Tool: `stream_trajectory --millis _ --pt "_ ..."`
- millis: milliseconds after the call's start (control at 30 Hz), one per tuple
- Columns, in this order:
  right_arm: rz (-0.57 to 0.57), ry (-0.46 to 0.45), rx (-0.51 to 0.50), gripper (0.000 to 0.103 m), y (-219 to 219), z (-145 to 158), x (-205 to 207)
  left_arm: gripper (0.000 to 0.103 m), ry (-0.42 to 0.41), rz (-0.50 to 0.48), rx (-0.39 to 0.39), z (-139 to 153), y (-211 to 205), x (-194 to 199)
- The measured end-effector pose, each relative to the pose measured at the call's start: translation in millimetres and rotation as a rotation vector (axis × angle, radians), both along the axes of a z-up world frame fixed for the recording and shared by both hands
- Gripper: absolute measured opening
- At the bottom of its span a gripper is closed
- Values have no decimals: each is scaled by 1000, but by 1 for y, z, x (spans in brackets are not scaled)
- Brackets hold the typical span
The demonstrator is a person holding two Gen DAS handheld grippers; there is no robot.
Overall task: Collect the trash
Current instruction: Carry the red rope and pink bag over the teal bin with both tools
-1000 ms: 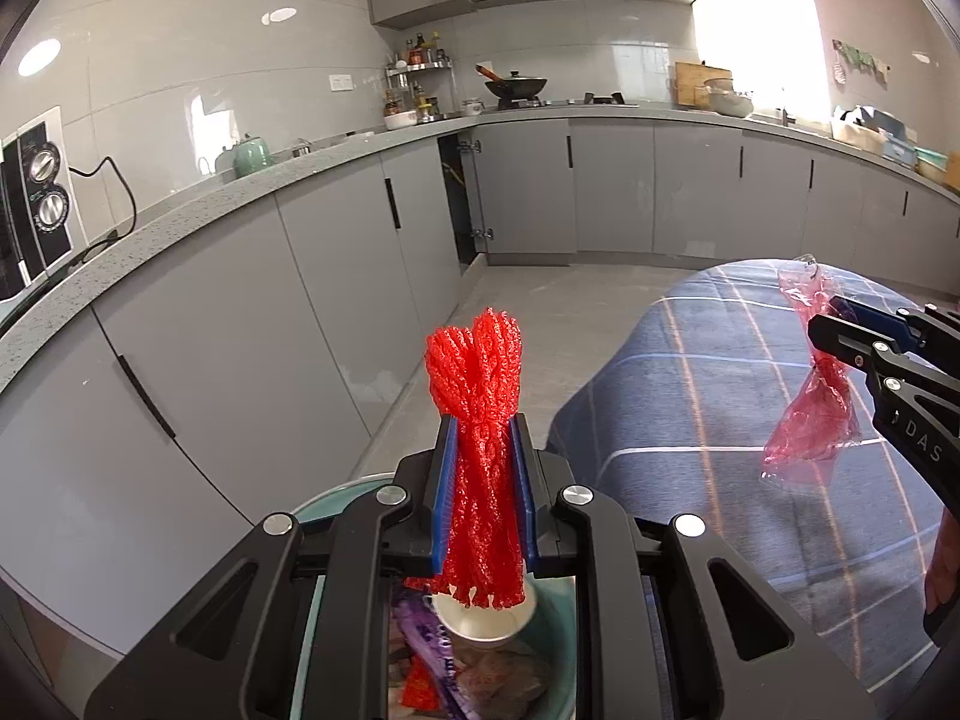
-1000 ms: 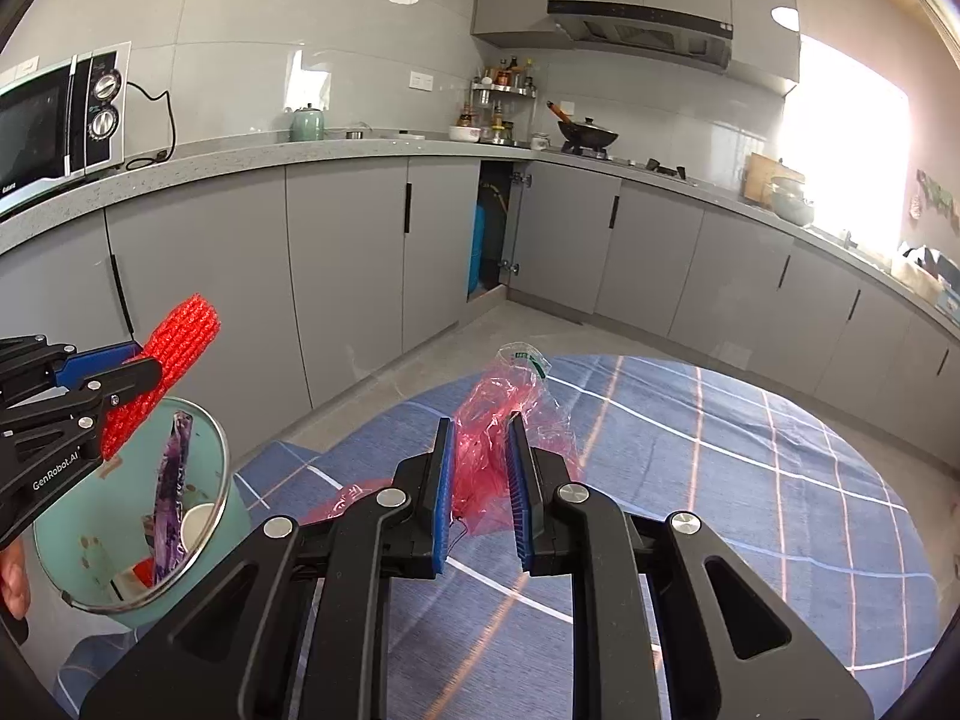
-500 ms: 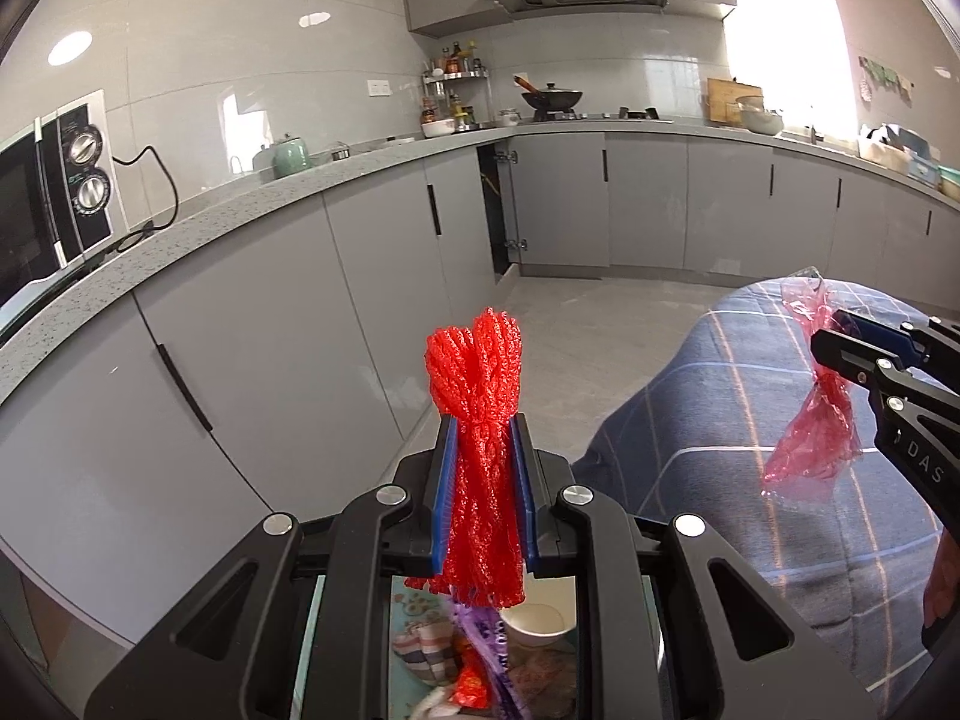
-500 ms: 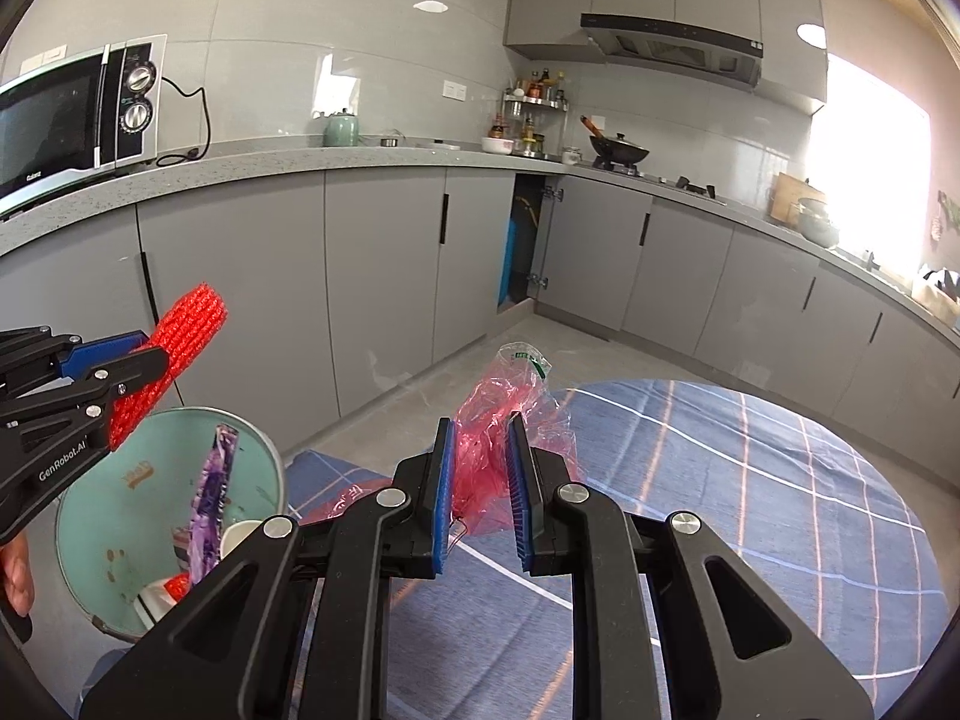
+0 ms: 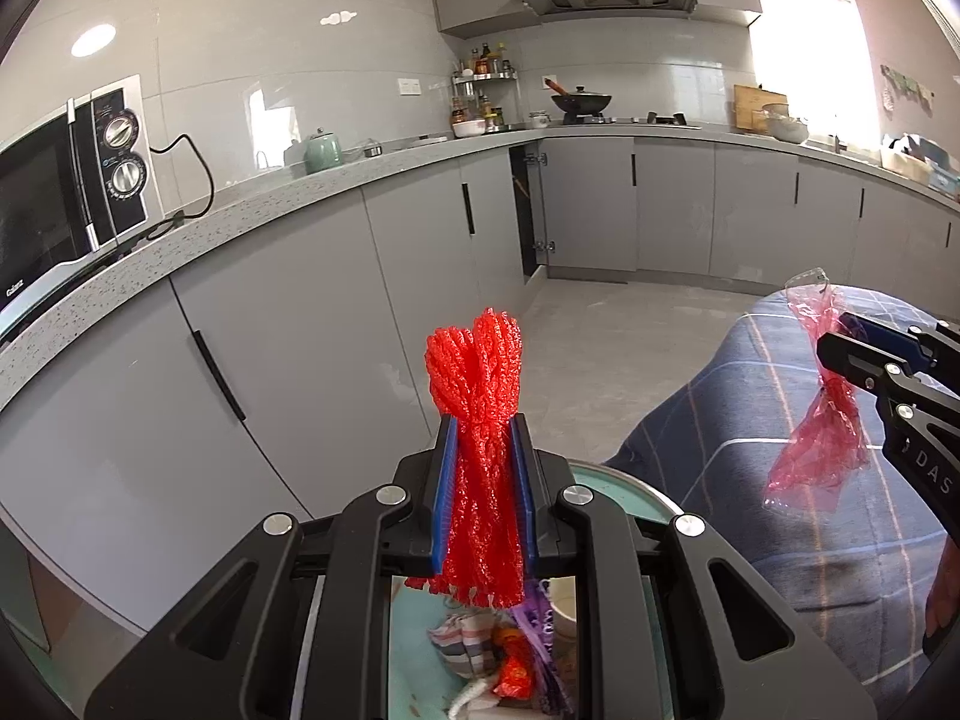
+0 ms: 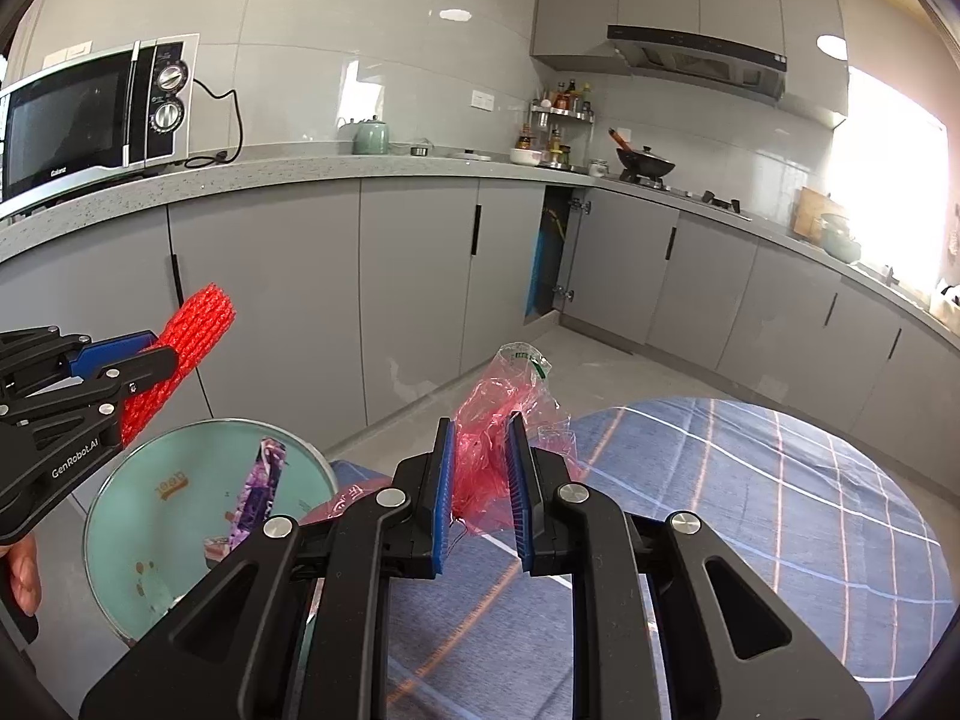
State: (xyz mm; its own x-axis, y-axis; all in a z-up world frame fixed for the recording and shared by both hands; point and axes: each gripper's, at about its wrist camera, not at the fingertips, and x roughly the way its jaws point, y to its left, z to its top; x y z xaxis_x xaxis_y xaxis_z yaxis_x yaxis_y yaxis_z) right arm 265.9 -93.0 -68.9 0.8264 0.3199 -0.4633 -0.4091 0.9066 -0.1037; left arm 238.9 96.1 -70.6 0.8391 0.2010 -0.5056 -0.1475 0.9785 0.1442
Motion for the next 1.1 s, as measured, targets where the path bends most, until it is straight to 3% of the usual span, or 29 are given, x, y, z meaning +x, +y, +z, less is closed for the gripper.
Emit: stream_trajectory --millis 1100 --pt "102 6 -15 18 38 -1 -7 18 7 76 6 -2 31 -8"
